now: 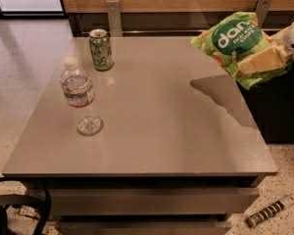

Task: Move green rice chip bag near water bottle

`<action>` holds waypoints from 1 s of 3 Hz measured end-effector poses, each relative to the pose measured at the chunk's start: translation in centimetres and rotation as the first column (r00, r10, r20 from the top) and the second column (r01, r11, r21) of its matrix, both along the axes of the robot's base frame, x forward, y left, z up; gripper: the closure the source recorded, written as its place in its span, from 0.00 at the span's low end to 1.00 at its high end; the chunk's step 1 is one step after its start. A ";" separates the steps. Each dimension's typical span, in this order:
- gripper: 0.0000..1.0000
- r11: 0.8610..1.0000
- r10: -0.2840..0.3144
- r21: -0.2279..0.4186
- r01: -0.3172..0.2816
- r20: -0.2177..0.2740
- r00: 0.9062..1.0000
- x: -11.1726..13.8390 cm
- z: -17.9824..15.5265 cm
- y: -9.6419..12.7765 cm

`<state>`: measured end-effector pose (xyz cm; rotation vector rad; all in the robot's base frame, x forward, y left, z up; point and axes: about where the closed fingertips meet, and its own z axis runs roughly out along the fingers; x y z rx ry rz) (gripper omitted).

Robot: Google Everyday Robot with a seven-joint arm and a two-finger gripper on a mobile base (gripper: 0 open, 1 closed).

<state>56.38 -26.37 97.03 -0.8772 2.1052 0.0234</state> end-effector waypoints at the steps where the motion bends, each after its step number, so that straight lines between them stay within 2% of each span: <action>1: 1.00 0.998 0.055 -0.023 -0.055 0.011 0.998 -3.7 -1.3 1.9; 2: 1.00 0.991 0.130 -0.011 -0.130 0.028 0.991 -7.8 -2.9 4.9; 3: 1.00 0.987 0.159 0.031 -0.160 0.027 0.987 -9.5 -3.6 6.6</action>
Offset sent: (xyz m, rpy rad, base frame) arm -0.1116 0.0702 -0.0460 -0.0112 -0.0473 0.1964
